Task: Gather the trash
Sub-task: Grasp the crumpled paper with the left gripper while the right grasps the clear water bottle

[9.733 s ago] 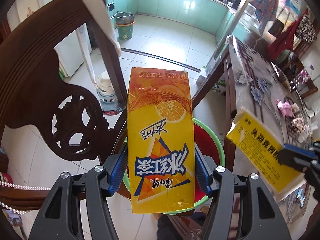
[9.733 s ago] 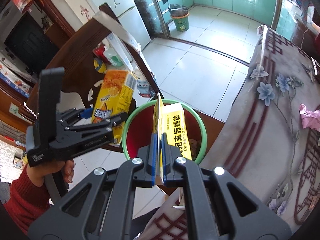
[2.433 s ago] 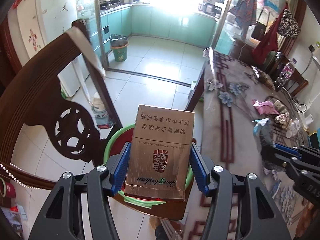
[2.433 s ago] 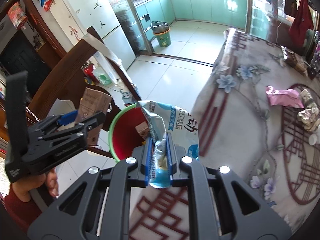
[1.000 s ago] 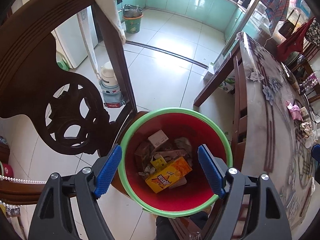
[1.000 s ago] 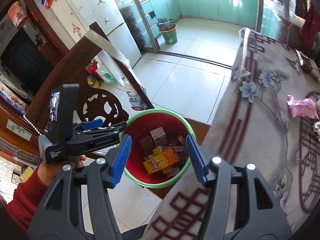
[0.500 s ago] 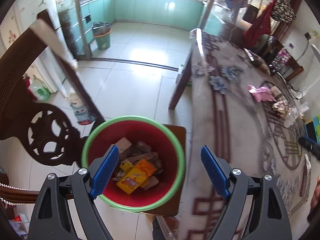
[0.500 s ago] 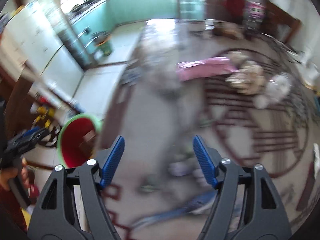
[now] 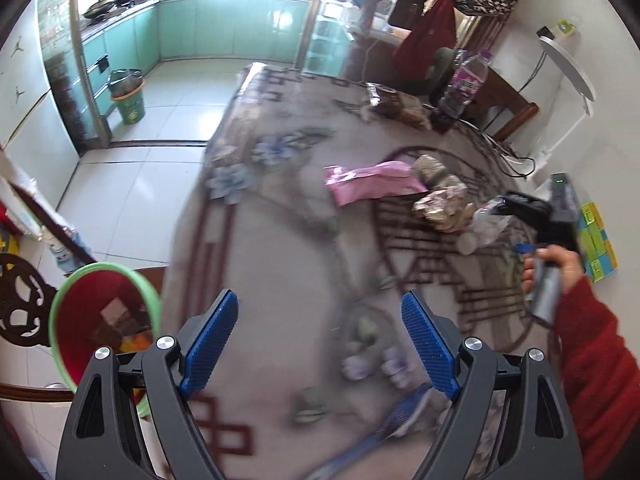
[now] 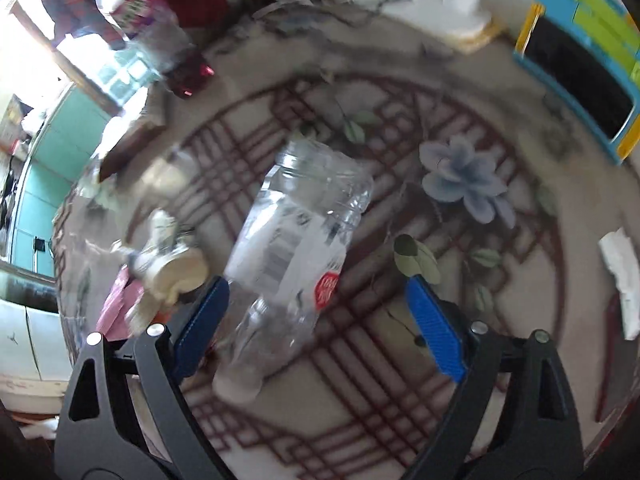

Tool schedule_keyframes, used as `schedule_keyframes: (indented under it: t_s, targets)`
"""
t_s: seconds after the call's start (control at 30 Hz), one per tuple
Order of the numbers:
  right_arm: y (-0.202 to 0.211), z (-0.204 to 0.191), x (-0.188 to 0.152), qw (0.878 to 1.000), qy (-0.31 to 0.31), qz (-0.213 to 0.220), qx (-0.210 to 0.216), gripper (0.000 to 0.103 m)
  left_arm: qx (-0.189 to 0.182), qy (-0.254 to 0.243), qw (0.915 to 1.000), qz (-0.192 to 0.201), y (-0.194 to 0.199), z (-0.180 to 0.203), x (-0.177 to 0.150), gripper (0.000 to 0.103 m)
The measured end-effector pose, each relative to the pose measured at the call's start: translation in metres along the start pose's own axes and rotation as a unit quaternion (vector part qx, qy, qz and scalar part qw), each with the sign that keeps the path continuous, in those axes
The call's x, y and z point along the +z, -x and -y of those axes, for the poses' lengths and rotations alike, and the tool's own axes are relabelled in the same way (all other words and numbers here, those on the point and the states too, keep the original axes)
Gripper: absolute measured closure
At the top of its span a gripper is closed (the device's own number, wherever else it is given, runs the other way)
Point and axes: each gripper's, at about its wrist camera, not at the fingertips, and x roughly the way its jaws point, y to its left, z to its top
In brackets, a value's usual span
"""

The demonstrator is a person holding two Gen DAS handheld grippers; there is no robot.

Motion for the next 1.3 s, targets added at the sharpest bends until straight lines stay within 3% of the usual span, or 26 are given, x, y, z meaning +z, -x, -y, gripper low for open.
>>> schedule_keyframes:
  t_s: [0.13,0.17,0.23,0.33,0.4,0.53,0.77,0.87,0.97,1.0,1.17,1.3]
  targets:
    - [-0.022,-0.012,0.003,0.998,0.051,-0.010,0.041,0.017,-0.007,-0.014,0.9999,0.002,-0.023,0.051,0.014,0.023]
    - [-0.029,-0.014,0.002,0.995,0.069,-0.024,0.071,0.025,-0.009,-0.019,0.9998,0.002,-0.031,0.063,0.017,0.023]
    - [-0.029,-0.016,0.000,0.991,0.096,-0.024,0.091,0.059,-0.017,-0.025,0.9994,-0.018,-0.055,0.087,0.022,0.023]
    - [-0.026,-0.012,0.003,0.981,0.126,-0.058,0.135,0.059,-0.045,-0.017,0.9983,-0.033,-0.088,0.120,0.034,0.023]
    - [-0.010,-0.002,0.001,0.975,0.149,-0.048,0.157,0.059,-0.050,-0.017,0.9980,-0.034,-0.107,0.135,0.045,0.023]
    - [0.015,0.017,-0.004,0.969,0.198,-0.014,0.149,0.059,-0.043,0.006,0.9980,-0.045,-0.154,0.158,0.065,0.023]
    - [0.018,0.053,-0.007,0.966,0.209,-0.014,0.152,0.059,-0.031,0.044,0.9961,-0.070,-0.205,0.169,0.077,0.025]
    - [0.020,0.059,-0.008,0.963,0.226,-0.014,0.143,0.059,-0.038,0.053,0.9941,-0.086,-0.218,0.168,0.077,0.050]
    - [0.020,0.065,-0.003,0.964,0.223,-0.024,0.145,0.059,-0.058,0.066,0.9921,-0.090,-0.218,0.165,0.077,0.062]
    - [0.021,0.065,-0.002,0.964,0.223,-0.025,0.143,0.059,-0.063,0.062,0.9921,-0.089,-0.214,0.164,0.076,0.077]
    - [0.033,0.065,0.000,0.967,0.214,-0.017,0.138,0.059,-0.070,0.048,0.9934,-0.076,-0.187,0.154,0.068,0.087]
    - [0.036,0.056,-0.008,0.967,0.202,-0.032,0.150,0.059,-0.071,0.038,0.9949,-0.060,-0.156,0.143,0.057,0.088]
